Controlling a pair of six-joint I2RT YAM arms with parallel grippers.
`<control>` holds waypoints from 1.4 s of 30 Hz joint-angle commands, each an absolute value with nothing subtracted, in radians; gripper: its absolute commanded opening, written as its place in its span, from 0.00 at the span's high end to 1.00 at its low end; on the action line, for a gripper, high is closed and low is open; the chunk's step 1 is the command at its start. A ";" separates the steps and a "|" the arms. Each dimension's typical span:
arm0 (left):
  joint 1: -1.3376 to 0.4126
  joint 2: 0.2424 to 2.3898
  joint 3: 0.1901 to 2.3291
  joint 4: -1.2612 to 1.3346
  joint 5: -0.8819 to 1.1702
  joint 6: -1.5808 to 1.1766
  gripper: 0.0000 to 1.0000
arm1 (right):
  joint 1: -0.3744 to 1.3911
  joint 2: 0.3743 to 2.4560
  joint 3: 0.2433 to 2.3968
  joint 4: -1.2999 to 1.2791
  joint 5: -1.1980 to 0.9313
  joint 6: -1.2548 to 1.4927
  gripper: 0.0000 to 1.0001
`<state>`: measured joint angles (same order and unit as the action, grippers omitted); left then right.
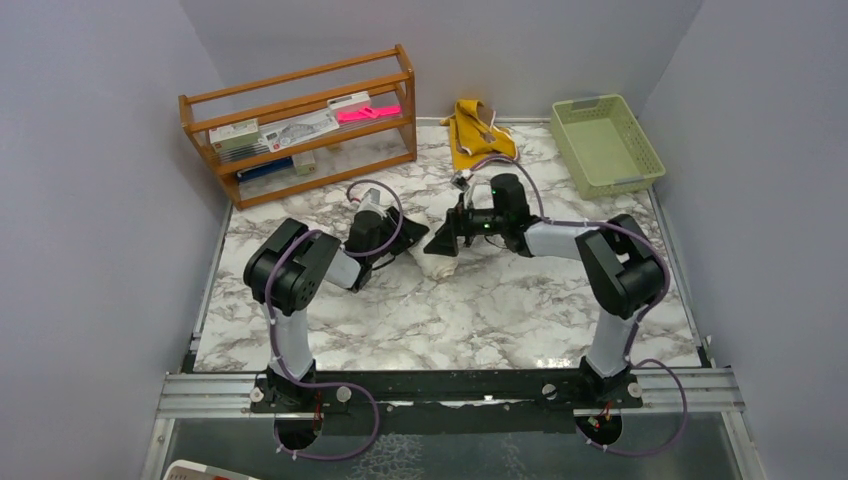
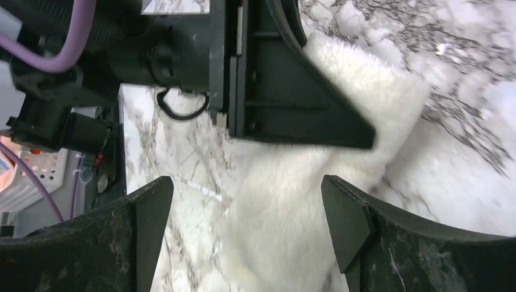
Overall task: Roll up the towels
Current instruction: Pick up the towel at the center of the board, then place the towel in the bin.
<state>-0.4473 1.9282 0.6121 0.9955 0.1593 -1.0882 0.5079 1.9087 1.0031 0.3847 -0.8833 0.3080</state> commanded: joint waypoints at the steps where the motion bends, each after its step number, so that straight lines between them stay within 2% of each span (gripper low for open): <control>1: -0.436 1.852 0.684 0.820 0.226 -0.849 0.59 | 0.433 1.756 0.868 0.554 -0.855 0.306 0.07; 5: -0.406 1.772 0.736 0.762 0.359 -0.750 0.58 | 0.379 1.655 0.726 0.839 -0.792 0.428 0.00; 7: -0.400 1.716 0.770 0.705 0.411 -0.693 0.58 | 0.371 1.647 0.747 0.827 -0.803 0.480 0.00; 10: -0.397 1.623 0.837 0.598 0.485 -0.588 0.57 | 0.351 1.696 0.821 0.911 -1.039 0.528 0.00; 12: -0.389 1.579 0.883 0.530 0.567 -0.517 0.56 | 0.332 1.729 0.791 1.201 -1.086 0.672 0.00; 15: -0.376 1.522 0.945 0.448 0.696 -0.460 0.55 | 0.295 1.773 0.656 1.720 -0.950 0.843 0.00; 16: -0.374 1.507 0.958 0.438 0.730 -0.456 0.55 | 0.287 1.787 0.645 1.771 -0.926 0.869 0.00; 20: -0.375 1.479 1.026 0.423 0.902 -0.455 0.54 | 0.285 1.835 0.712 1.780 -1.012 0.894 0.00; 28: -0.375 1.445 1.125 0.316 1.104 -0.404 0.54 | 0.286 1.796 0.711 1.781 -1.040 0.845 0.00; 42: -0.437 1.480 1.230 0.321 1.200 -0.417 0.54 | 0.388 1.724 0.791 1.781 -1.214 0.803 0.00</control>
